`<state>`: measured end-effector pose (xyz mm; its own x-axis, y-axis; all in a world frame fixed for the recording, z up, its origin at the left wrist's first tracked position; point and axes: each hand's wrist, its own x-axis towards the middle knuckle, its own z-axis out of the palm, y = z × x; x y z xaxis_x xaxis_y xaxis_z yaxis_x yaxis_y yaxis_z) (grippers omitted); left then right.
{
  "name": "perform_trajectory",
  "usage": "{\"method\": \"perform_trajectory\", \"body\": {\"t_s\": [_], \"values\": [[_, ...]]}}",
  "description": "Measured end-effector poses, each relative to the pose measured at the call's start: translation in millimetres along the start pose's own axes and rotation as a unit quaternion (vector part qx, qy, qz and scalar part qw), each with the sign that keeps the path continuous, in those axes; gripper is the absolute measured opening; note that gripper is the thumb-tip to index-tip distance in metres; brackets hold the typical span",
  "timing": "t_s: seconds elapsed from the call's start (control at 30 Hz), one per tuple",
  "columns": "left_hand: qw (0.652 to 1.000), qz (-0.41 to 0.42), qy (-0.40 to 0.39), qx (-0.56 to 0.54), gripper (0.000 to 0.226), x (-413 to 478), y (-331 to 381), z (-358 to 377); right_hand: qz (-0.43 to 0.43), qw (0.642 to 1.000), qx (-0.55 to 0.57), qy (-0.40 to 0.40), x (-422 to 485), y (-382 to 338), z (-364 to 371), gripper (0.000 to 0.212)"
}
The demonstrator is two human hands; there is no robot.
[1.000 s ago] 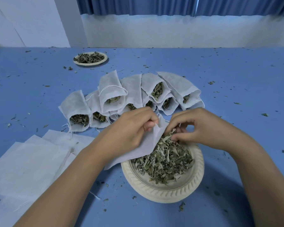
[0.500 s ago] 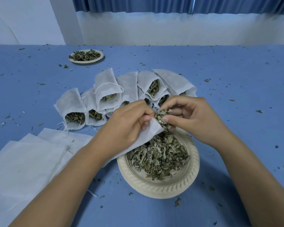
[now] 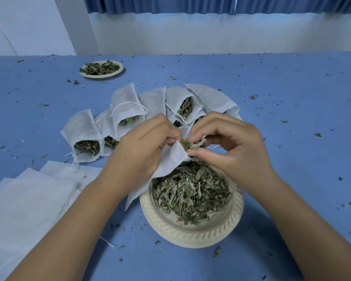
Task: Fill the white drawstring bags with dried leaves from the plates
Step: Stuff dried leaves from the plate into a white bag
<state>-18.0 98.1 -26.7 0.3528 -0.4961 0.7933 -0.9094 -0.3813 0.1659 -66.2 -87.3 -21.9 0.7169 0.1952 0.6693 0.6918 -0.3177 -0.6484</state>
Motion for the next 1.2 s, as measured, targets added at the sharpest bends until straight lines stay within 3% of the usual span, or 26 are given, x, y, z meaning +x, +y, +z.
{"method": "perform_trajectory", "body": {"t_s": [0.2,0.27,0.4,0.57,0.7,0.83,1.0,1.13,1.2], "values": [[0.998,0.059,0.003,-0.033,0.024,0.7,1.2,1.5,-0.074,0.985,-0.157,-0.017,-2.0,4.9,16.2,0.013],[0.999,0.049,0.0,-0.012,0.023,-0.1,-2.7,-1.6,-0.033,0.992,-0.116,-0.039,-0.9,6.0,10.4,0.012],[0.998,0.023,0.006,0.055,0.021,1.7,-5.7,-8.4,0.048,0.995,0.037,-0.073,-1.2,2.1,-2.8,0.035],[0.997,-0.014,0.022,0.075,0.028,4.5,-0.5,-10.3,-0.049,0.995,-0.092,-0.008,-1.0,-1.0,2.2,0.012],[0.999,0.02,0.004,0.042,0.018,2.3,4.1,-2.2,-0.073,0.989,-0.125,-0.003,-2.4,-0.6,12.0,0.008],[0.999,0.032,0.001,0.023,0.017,2.5,4.5,-0.9,-0.062,0.992,-0.091,0.059,-4.8,-1.0,14.2,0.011],[0.999,0.007,0.028,0.02,0.021,2.8,7.9,0.2,-0.137,0.971,-0.195,0.01,-2.0,-0.5,15.0,0.011],[0.998,-0.017,0.046,0.026,0.02,2.0,5.6,-1.3,-0.132,0.957,-0.235,0.107,-3.8,-7.8,1.8,0.025],[0.998,-0.022,0.056,0.017,0.019,1.5,7.3,-0.1,-0.126,0.963,-0.235,0.045,-5.6,-11.1,4.8,0.03]]}}
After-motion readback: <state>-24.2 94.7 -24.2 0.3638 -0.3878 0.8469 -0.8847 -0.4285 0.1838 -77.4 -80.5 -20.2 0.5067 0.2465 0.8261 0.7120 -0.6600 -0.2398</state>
